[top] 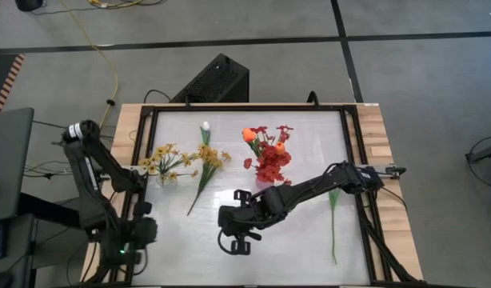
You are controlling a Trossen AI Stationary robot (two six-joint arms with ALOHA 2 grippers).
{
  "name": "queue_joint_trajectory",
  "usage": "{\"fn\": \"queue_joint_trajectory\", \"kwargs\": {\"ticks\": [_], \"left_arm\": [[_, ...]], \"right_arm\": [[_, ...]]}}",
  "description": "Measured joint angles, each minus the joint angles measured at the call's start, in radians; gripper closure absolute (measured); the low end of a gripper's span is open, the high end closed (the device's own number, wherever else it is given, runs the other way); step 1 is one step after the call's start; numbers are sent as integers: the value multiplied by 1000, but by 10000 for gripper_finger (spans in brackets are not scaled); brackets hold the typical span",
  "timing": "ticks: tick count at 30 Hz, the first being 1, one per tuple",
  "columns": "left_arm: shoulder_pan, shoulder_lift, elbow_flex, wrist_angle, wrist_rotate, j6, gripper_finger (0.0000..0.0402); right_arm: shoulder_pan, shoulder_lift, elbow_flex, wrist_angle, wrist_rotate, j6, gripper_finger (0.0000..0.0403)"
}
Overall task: Sort flowers into vase by color
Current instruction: Put the yellow flowers into the transparent vase
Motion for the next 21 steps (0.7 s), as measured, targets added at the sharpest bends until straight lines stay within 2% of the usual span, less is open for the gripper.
{"fn": "queue_joint_trajectory", "kwargs": {"ticks": [4, 13, 21], "left_arm": [[72, 36, -51, 84, -45, -51, 269], [266, 19, -335, 549, -10, -45, 235], [434, 85, -409, 577, 0, -130, 234]], "right_arm": [[0, 0, 0, -31, -61, -2, 351], [5, -2, 0, -59, -89, -14, 351], [12, -14, 0, -97, -106, 9, 351]]}}
